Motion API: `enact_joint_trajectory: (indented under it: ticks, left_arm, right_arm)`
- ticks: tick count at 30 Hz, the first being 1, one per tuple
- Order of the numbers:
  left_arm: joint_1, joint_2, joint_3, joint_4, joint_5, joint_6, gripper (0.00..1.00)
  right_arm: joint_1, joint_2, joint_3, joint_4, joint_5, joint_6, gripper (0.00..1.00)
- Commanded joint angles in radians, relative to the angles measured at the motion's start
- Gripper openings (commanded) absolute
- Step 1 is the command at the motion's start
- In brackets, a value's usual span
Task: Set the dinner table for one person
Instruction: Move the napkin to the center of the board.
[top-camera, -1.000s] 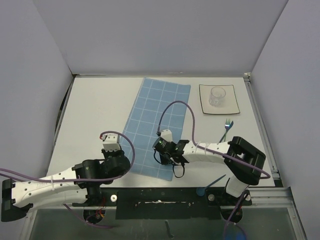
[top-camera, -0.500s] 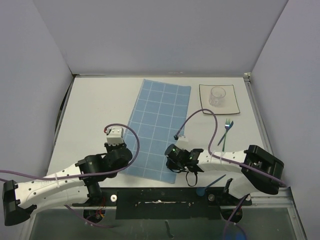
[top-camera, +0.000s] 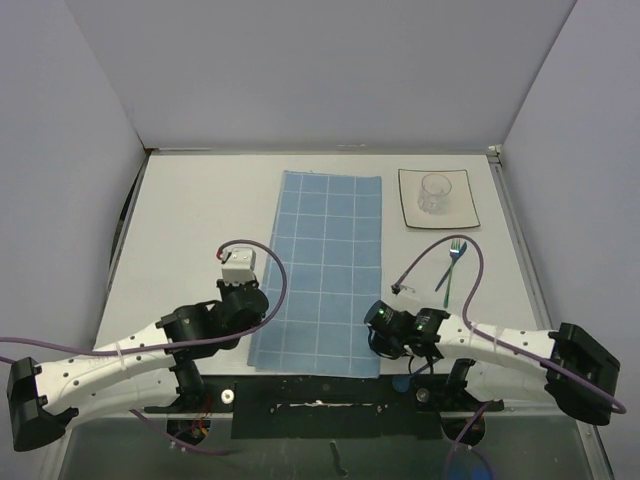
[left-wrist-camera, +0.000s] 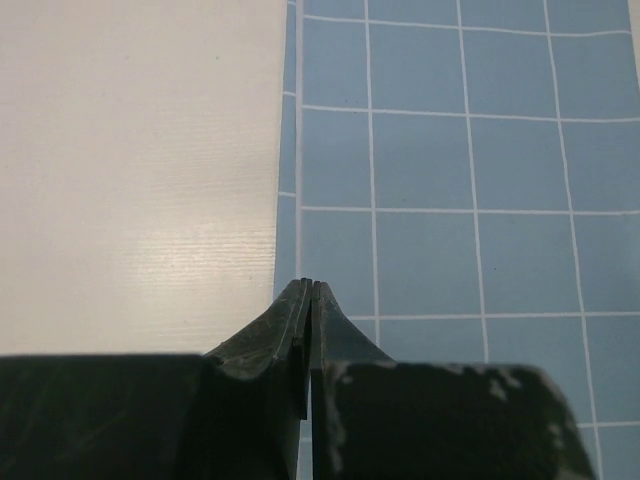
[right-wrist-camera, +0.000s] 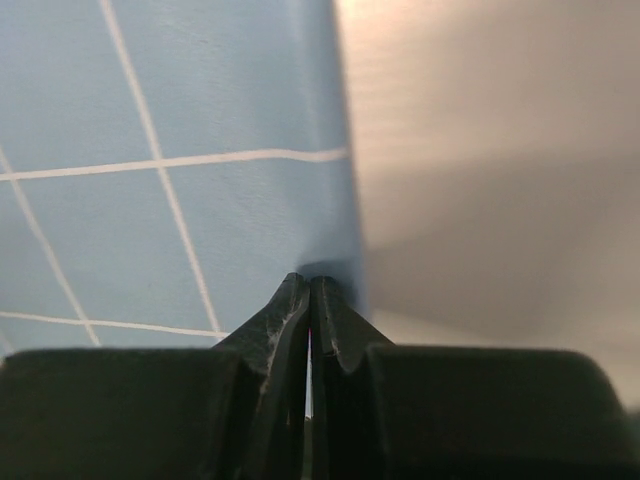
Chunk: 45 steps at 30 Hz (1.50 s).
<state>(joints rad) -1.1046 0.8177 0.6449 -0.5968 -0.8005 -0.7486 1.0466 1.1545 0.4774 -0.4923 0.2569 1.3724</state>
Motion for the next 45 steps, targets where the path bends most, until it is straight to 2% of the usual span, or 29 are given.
enact_joint_trajectory:
  ticks: [1,4,6,14,16,20,26,29,34,45]
  left_arm:
    - [0.009,0.007,0.048,0.084,0.019,0.032,0.00]
    - [0.018,0.017,0.046,0.136,0.043,0.077,0.00]
    - [0.039,0.035,0.061,0.175,0.082,0.125,0.00]
    - [0.177,0.115,0.122,0.311,0.303,0.297,0.00]
    - [0.246,0.159,0.135,0.358,0.396,0.338,0.00]
    - [0.428,0.309,0.193,0.484,0.681,0.378,0.00]
    - [0.523,0.587,0.392,0.517,0.813,0.474,0.00]
    - [0.561,0.718,0.487,0.537,0.916,0.480,0.00]
    - [0.568,0.876,0.587,0.542,0.950,0.483,0.00]
    - [0.576,1.131,0.499,0.685,0.990,0.335,0.00]
  right_arm:
    - [-0.007,-0.132,-0.031,-0.391,0.094,0.037,0.00]
    - [-0.012,-0.180,0.039,-0.421,0.157,-0.044,0.00]
    - [-0.025,-0.155,0.123,-0.399,0.177,-0.139,0.00]
    - [-0.075,0.170,0.507,-0.299,0.147,-0.488,0.00]
    - [-0.124,0.275,0.605,-0.283,0.101,-0.560,0.00]
    - [-0.242,0.475,0.792,-0.259,0.041,-0.675,0.00]
    - [-0.445,0.730,1.001,-0.192,-0.133,-0.825,0.00]
    - [-0.523,0.807,1.068,-0.161,-0.190,-0.874,0.00]
    - [-0.615,0.894,1.150,-0.181,-0.238,-0.920,0.00]
    - [-0.690,1.042,1.200,-0.148,-0.327,-0.938,0.00]
